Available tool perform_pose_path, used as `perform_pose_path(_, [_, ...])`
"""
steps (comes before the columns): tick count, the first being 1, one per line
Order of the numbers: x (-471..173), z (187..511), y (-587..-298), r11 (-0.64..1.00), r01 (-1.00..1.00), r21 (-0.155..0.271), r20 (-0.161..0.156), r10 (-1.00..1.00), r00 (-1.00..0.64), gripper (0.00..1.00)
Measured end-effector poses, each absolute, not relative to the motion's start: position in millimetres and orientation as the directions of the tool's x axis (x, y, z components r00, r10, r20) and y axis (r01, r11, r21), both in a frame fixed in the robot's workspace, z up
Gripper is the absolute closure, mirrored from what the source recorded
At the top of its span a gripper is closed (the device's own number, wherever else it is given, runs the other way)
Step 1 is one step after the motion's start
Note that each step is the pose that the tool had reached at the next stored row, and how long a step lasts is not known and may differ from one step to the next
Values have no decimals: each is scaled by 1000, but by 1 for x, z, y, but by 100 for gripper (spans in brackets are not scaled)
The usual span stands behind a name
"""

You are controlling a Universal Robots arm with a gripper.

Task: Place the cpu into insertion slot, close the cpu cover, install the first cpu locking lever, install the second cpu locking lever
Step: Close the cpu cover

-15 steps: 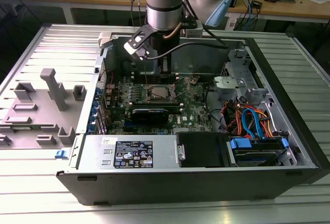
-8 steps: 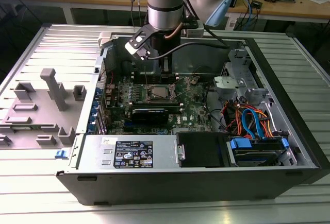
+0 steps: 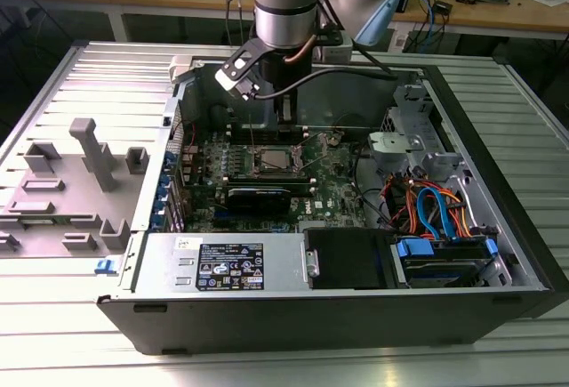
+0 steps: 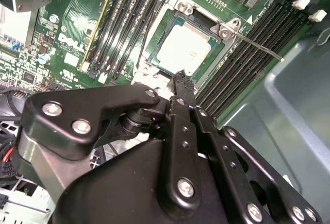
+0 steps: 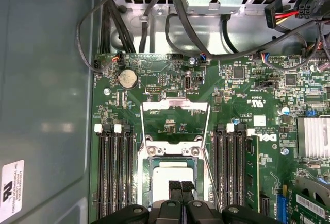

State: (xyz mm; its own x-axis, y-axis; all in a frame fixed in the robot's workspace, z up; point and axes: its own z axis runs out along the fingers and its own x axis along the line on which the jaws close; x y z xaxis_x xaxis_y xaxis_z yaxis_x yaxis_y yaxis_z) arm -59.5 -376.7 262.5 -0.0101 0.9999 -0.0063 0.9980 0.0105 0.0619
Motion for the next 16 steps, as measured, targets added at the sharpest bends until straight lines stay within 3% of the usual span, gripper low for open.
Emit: perform_pose_path(16, [-54, 263, -377, 10, 998, 61, -6, 1000, -10, 89])
